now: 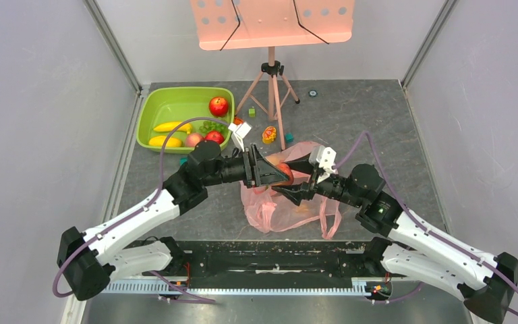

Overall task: Take the fake fruits out of the plastic bag
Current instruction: Take out the fake fruit from the plastic bag, then place the fake fruit in the bin.

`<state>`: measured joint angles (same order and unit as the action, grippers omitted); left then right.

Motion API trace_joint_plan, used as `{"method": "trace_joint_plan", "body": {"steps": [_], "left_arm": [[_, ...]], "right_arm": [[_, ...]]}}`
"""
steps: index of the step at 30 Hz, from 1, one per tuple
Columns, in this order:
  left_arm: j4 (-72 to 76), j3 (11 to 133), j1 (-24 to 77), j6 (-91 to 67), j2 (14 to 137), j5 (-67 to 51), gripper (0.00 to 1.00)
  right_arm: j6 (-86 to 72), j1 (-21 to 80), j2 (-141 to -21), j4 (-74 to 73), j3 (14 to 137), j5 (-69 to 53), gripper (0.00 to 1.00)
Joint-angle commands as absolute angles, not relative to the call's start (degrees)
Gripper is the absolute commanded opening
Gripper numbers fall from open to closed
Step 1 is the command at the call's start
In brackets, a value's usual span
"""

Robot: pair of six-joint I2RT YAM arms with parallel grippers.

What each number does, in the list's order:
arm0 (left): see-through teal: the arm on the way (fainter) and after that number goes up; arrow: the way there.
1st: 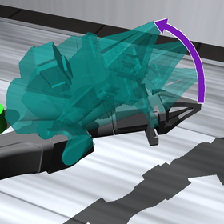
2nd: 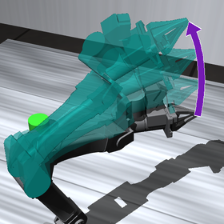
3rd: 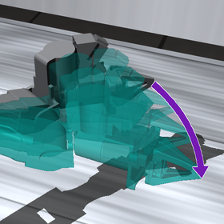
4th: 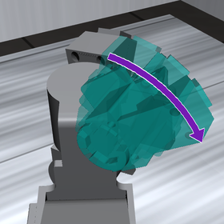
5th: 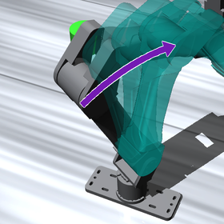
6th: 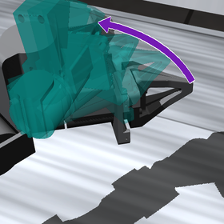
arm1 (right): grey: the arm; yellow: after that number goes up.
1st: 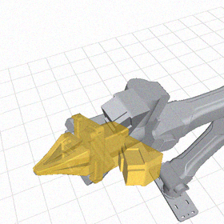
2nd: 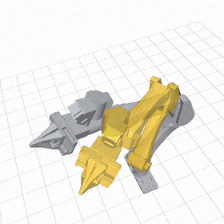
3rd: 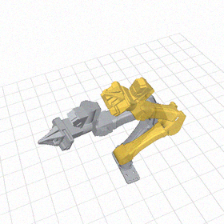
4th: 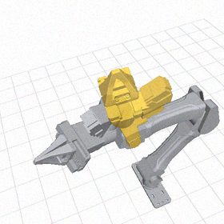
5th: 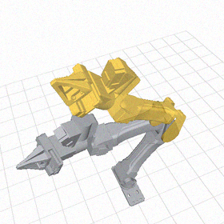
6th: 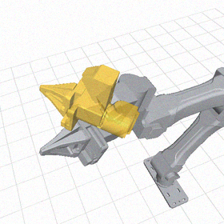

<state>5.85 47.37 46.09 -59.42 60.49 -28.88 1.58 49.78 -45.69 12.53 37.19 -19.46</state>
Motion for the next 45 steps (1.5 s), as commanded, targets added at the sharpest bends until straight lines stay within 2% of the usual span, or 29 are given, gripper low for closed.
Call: {"method": "trace_joint_plan", "body": {"steps": [1,6,10,18,23,28,38,45], "left_arm": [[8.96,47.72,46.30,-61.34,61.18,-28.22,0.53],[4.87,50.39,45.94,-58.17,62.22,-26.98,0.49],[-2.79,54.55,43.36,-53.44,63.58,-25.06,0.48],[-9.86,57.85,28.00,-47.93,66.13,-26.50,0.48],[-20.13,64.48,18.30,-39.83,70.75,-16.49,0.47],[-20.04,70.15,9.55,-38.48,80.14,-14.68,0.46],[-22.48,89.60,1.42,-37.56,104.92,-14.52,0.45],[-22.32,98.07,-2.35,-37.42,115.45,-11.73,0.43]], "right_arm": [[1.59,50.14,-45.08,14.62,39.23,-19.93,0.58],[2.09,50.10,-44.00,13.44,39.03,-17.46,0.87],[3.05,50.10,-42.00,12.11,38.44,-15.09,0.98],[4.22,50.10,-37.73,8.42,36.55,-10.22,0.98],[4.04,50.10,-36.57,7.33,35.34,-8.74,0.98],[4.30,50.10,-36.30,5.53,34.92,-7.27,0.98],[5.30,50.10,-37.19,4.54,32.70,-6.21,0.98],[7.27,50.10,-39.24,3.46,32.17,-4.29,0.98]]}}
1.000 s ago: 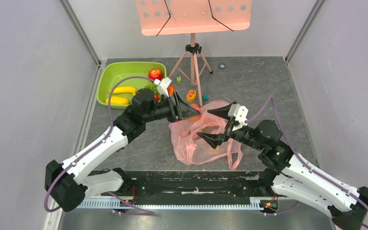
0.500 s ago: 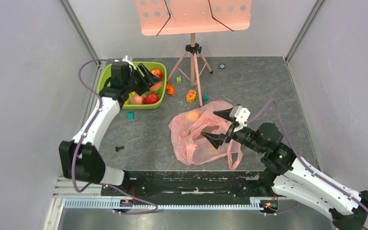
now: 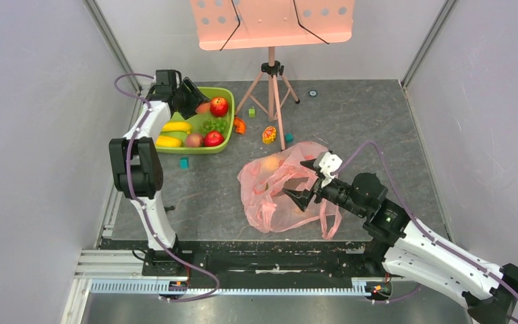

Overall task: Take the fake fruits out of the plastic bag
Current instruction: Place the fake fruit in the bin.

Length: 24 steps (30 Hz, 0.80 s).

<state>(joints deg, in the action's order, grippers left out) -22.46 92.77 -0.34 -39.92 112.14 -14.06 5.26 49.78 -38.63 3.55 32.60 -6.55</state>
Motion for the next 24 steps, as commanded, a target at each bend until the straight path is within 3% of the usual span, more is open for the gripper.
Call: {"method": "trace_joint_plan", "body": {"steps": [1,15,24], "left_arm": [[-22.28,98.79,-2.59,-37.14,116.66,-11.24,0.43],[-19.55,103.88,-3.43,-37.10,127.81,-9.93,0.46],[-20.83,108.06,-3.41,-36.20,131.56,-10.55,0.61]], "right_arm": [[7.61,50.10,-39.58,3.47,32.08,-3.66,0.98],[9.41,50.02,-42.85,3.99,31.49,-0.35,0.98],[9.84,49.92,-44.76,4.45,31.37,-0.35,0.98]]}}
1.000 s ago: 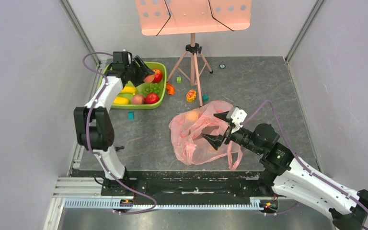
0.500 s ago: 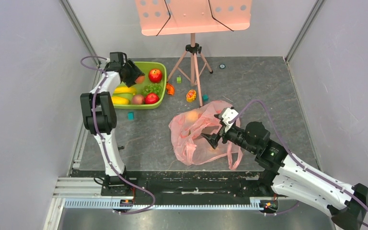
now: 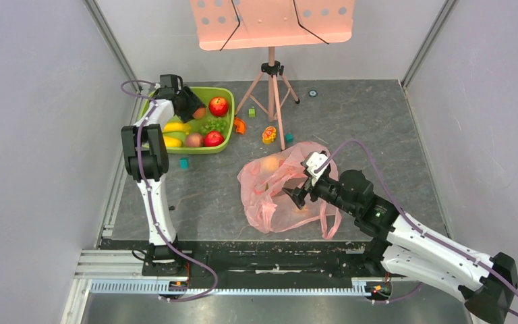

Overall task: Take the fake fruits out of the plastic bag
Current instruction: Place the fake fruit in the bin.

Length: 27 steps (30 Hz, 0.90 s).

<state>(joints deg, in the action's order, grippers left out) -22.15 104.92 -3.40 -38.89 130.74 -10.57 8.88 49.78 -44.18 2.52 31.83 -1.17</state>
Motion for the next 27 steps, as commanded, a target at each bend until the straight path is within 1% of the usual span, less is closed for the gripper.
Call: {"method": "trace_joint_plan", "body": {"steps": [1,2,5,16,19,22,27], "left_arm": [[-20.82,108.02,-3.41,-36.17,131.69,-10.57,0.64],[-20.83,108.09,-3.38,-36.09,131.80,-10.63,0.68],[-20.98,108.36,-3.42,-36.00,132.26,-11.02,0.74],[-22.31,109.33,-3.42,-35.68,132.04,-12.04,0.90],[-22.84,109.33,-3.39,-35.85,130.71,-12.13,0.96],[-23.43,109.25,-3.42,-36.17,128.53,-12.22,1.00],[-24.92,109.08,-3.64,-36.69,124.03,-12.37,1.00]], "right_arm": [[9.78,49.93,-44.87,4.52,31.38,-0.35,0.98],[9.80,49.98,-44.95,4.52,31.38,-0.35,0.98],[9.76,49.92,-45.18,4.57,31.38,-0.35,0.98],[9.23,49.92,-42.99,3.69,31.36,-0.35,0.98],[9.01,49.92,-42.00,2.80,31.62,1.02,0.98],[8.92,49.92,-40.84,1.75,31.81,1.54,0.98],[8.12,49.95,-38.54,0.10,32.17,2.67,0.98]]}}
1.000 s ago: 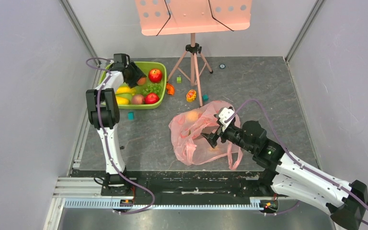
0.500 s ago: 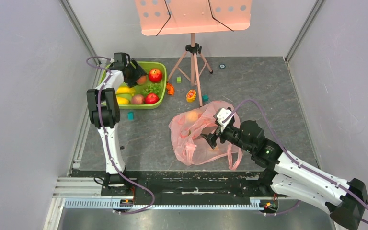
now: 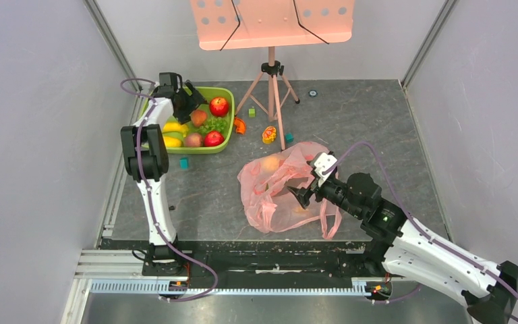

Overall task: Take the fake fruits out of the plastic bag
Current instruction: Place the fake fruit in the bin.

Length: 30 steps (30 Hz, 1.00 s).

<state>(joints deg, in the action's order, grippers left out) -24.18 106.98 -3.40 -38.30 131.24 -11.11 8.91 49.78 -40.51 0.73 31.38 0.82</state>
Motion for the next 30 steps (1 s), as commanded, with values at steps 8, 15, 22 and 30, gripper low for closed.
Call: {"method": "trace_joint_plan", "body": {"steps": [8,15,22,30], "left_arm": [[-26.14,102.13,-3.78,-36.83,111.85,-11.26,1.00],[-23.93,89.64,-3.61,-36.52,98.51,-12.08,1.00],[-21.82,80.03,4.89,-36.03,87.79,-12.74,0.96],[-20.68,77.34,20.11,-34.21,87.37,-9.49,0.84]], "right_arm": [[5.41,49.92,-35.12,-5.97,31.84,4.13,0.98],[2.56,49.92,-31.96,-8.38,30.13,3.80,0.98],[-1.14,49.97,-33.97,-7.99,28.37,0.22,0.90],[-5.34,49.92,-40.60,-6.70,26.94,-2.13,0.72]]}}
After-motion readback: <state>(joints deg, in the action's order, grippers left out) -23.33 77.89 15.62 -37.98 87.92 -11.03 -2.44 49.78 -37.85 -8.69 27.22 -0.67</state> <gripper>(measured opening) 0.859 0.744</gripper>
